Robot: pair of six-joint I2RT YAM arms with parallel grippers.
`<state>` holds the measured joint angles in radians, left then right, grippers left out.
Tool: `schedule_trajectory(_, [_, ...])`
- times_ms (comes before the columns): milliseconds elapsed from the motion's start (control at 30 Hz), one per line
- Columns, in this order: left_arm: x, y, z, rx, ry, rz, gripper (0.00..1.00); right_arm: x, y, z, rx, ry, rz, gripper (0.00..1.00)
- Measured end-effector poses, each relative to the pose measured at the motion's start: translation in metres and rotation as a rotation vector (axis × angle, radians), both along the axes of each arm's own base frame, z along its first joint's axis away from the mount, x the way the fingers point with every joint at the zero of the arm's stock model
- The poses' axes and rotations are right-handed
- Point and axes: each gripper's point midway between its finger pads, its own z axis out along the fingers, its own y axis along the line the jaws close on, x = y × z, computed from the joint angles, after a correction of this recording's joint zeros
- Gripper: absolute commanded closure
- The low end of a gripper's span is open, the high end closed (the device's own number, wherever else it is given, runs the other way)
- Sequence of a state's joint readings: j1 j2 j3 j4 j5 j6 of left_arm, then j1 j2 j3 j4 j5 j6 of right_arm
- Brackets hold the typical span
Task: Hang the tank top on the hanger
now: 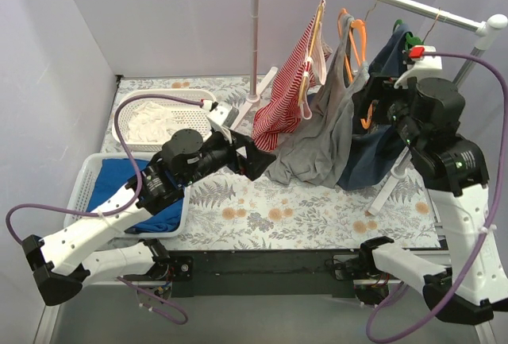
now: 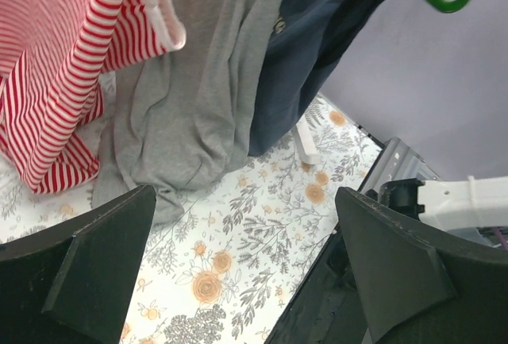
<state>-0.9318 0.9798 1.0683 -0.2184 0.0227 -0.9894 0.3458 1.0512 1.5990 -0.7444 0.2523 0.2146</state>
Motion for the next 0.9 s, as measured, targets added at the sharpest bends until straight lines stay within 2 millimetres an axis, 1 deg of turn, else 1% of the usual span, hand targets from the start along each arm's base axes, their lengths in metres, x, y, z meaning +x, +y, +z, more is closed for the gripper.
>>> schedule_trajectory(100, [0.007,-0.002,-0.013,0.02,0.046,0.038,0.02,-0.022,0.003,0.009,0.027,-0.041,0.057,0.15])
schedule_trajectory(200, [0.013,-0.001,-0.021,0.026,0.083,0.076,0.02,-0.045,0.014,0.019,0.052,-0.077,0.162,0.13])
schedule_trajectory(267, [0.016,0.0,-0.025,0.025,0.107,0.103,0.02,-0.058,0.026,0.022,0.07,-0.093,0.253,0.13])
schedule_trajectory(333, [0.019,0.003,-0.032,0.024,0.131,0.133,0.02,-0.073,0.042,0.024,0.095,-0.111,0.37,0.12])
schedule_trajectory(400, [0.021,0.005,-0.041,0.029,0.158,0.159,0.02,-0.082,0.06,0.019,0.126,-0.125,0.49,0.09])
schedule_trajectory(467, [0.023,0.008,-0.054,0.04,0.189,0.19,0.02,-0.087,0.078,-0.001,0.156,-0.096,0.593,0.08])
schedule_trajectory(567, [0.024,0.015,-0.075,0.063,0.241,0.237,0.02,-0.085,0.096,-0.048,0.192,0.006,0.679,0.07])
schedule_trajectory(633, [0.023,0.021,-0.087,0.073,0.272,0.265,0.02,-0.081,0.105,-0.078,0.208,0.068,0.705,0.06])
schedule_trajectory(700, [0.021,0.028,-0.099,0.078,0.303,0.293,0.02,-0.082,0.113,-0.106,0.216,0.126,0.724,0.05])
schedule_trajectory(800, [0.018,0.039,-0.115,0.078,0.344,0.339,0.02,-0.091,0.129,-0.143,0.211,0.169,0.753,0.03])
schedule_trajectory(833, [0.017,0.043,-0.12,0.078,0.357,0.354,0.02,-0.101,0.139,-0.152,0.203,0.18,0.794,0.03])
schedule_trajectory(900, [0.016,0.05,-0.129,0.072,0.377,0.384,0.02,-0.11,0.151,-0.174,0.19,0.187,0.809,0.02])
